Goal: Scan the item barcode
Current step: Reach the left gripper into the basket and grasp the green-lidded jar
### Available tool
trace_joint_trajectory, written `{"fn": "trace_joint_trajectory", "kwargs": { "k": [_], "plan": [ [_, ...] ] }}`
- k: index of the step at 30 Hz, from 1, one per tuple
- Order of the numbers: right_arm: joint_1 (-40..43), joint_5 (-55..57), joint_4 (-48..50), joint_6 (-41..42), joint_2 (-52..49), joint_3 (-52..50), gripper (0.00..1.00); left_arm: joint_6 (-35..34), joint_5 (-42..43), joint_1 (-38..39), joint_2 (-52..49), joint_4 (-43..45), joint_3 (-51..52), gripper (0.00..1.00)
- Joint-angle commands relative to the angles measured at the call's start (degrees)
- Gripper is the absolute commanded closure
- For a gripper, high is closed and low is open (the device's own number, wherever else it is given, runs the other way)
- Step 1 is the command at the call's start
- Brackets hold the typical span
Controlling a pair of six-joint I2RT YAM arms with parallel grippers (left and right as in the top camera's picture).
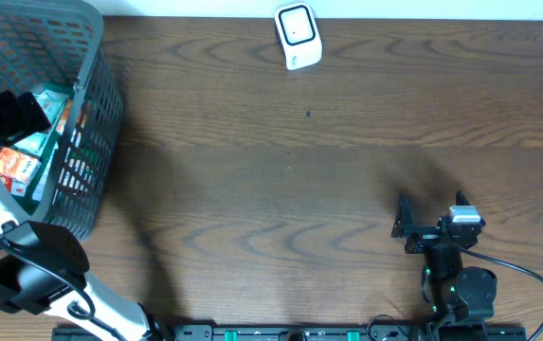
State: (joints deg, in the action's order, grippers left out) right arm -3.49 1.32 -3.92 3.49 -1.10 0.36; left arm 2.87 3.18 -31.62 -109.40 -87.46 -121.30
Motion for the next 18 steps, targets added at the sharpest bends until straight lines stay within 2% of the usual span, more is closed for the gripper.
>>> {"fn": "trace_joint_trajectory", "kwargs": {
  "k": [1, 7, 18],
  "plan": [
    [0.4, 0.5, -0.2, 0.7, 0.1, 0.0, 0.01, 2.5, 1.4, 0.1, -1.2, 0.1, 1.4, 0.02],
    [0.4, 0.5, -0.2, 0.7, 0.1, 0.0, 0.01, 3.2, 1.4, 0.1, -2.1, 2.2, 4.7, 0.02],
    [0.4, 0.5, -0.2, 0.7, 0.1, 0.0, 0.01, 3.1, 1.6, 0.1, -2.1, 13.6, 18.2, 0.02]
  ]
}}
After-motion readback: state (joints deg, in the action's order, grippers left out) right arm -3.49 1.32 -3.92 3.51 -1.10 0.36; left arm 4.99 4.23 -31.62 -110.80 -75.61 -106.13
